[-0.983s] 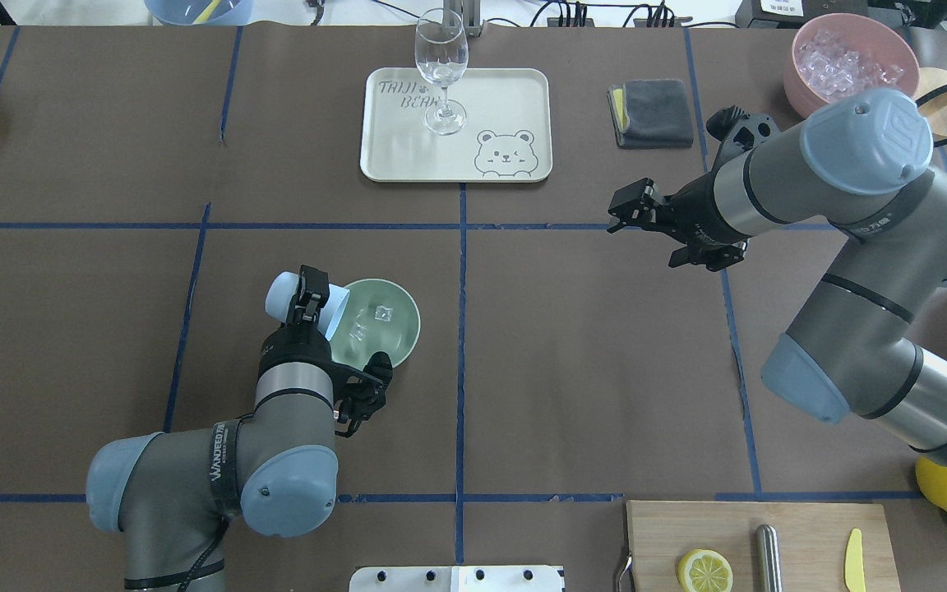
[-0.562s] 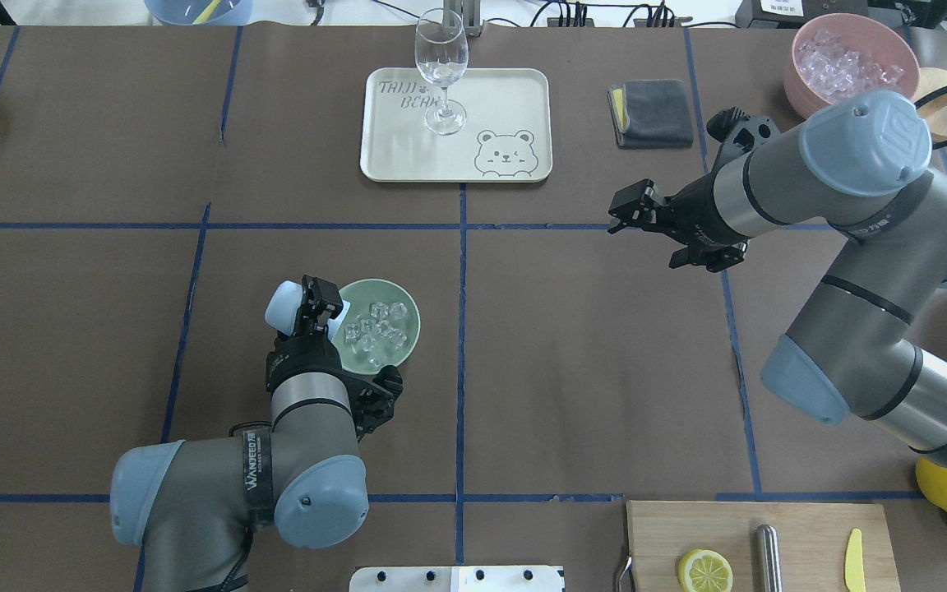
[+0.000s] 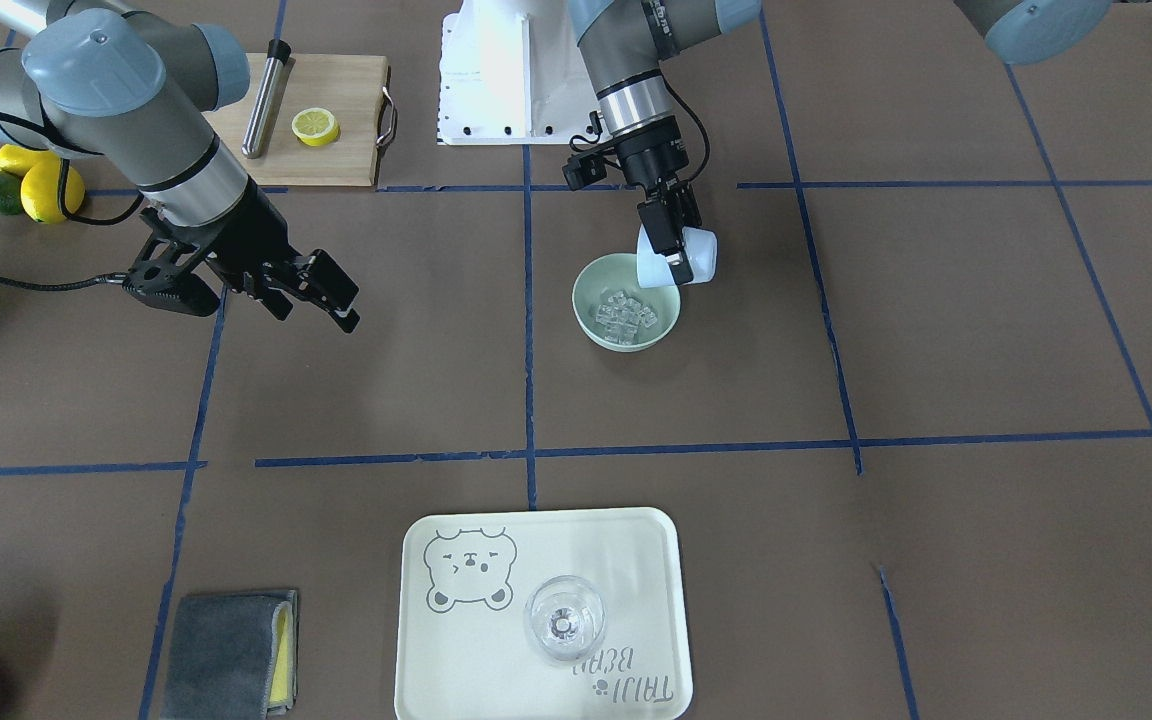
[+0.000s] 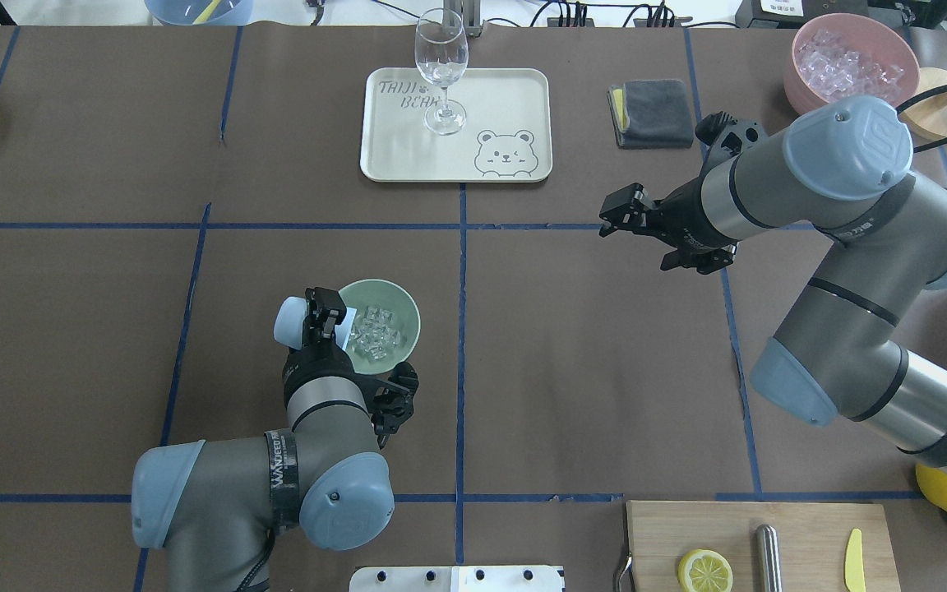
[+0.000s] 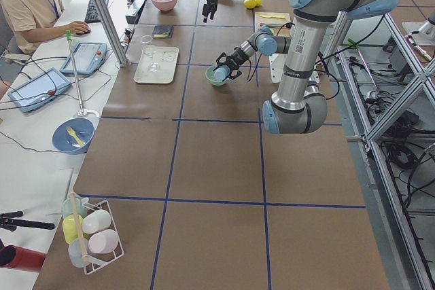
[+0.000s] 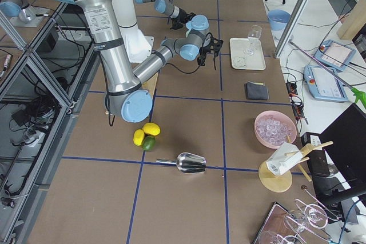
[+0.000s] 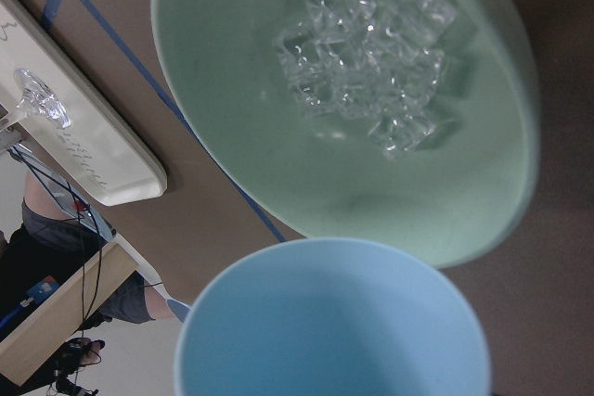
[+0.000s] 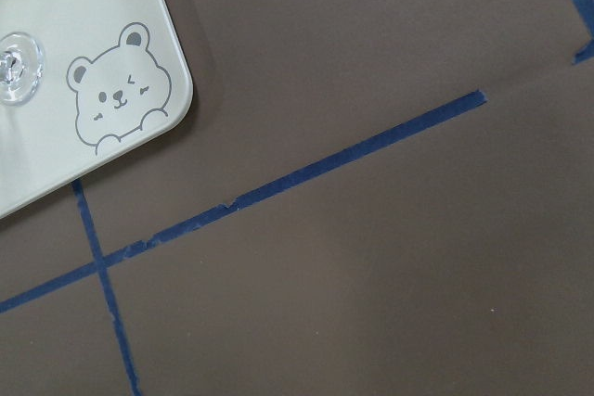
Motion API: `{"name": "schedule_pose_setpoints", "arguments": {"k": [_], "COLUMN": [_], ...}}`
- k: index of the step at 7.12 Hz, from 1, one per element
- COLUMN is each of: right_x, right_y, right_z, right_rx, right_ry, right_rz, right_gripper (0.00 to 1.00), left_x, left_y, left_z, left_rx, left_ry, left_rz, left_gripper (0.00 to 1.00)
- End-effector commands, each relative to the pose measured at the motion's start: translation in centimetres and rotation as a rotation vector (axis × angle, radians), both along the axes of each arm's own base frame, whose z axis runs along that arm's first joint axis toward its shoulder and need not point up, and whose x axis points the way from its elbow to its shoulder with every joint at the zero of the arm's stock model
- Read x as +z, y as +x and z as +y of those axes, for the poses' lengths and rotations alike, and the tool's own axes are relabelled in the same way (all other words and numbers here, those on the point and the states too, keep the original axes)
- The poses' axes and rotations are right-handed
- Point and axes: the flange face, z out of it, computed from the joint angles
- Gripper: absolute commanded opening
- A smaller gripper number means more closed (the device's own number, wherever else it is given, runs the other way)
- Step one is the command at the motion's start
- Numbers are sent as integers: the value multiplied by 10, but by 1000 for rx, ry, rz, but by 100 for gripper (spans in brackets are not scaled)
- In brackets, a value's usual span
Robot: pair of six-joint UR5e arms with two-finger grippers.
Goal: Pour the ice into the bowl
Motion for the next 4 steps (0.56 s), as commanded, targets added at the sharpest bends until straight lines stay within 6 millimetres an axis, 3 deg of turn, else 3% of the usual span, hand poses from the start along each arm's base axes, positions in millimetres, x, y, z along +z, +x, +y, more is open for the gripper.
{"name": "schedule_pose_setpoints", "arguments": {"k": [1,3,4], "right_x": [-13,-21,-25], "right_y": [-25,-34,-33], "right_z": [13,18,20], "right_rx": [18,29,28], "right_ry": [17,31,37], "right_rz": [-2,-6,-13], "right_gripper": [100,100,100], "left_x": [0,19,39], "left_y": [-18,-46,-61], "left_z": [-16,-49,-46], "left_rx": [-229,-465,-653], "left_ry": [-145,-343,-399], "left_rz": [261,442,583], "left_gripper": [0,0,0]}}
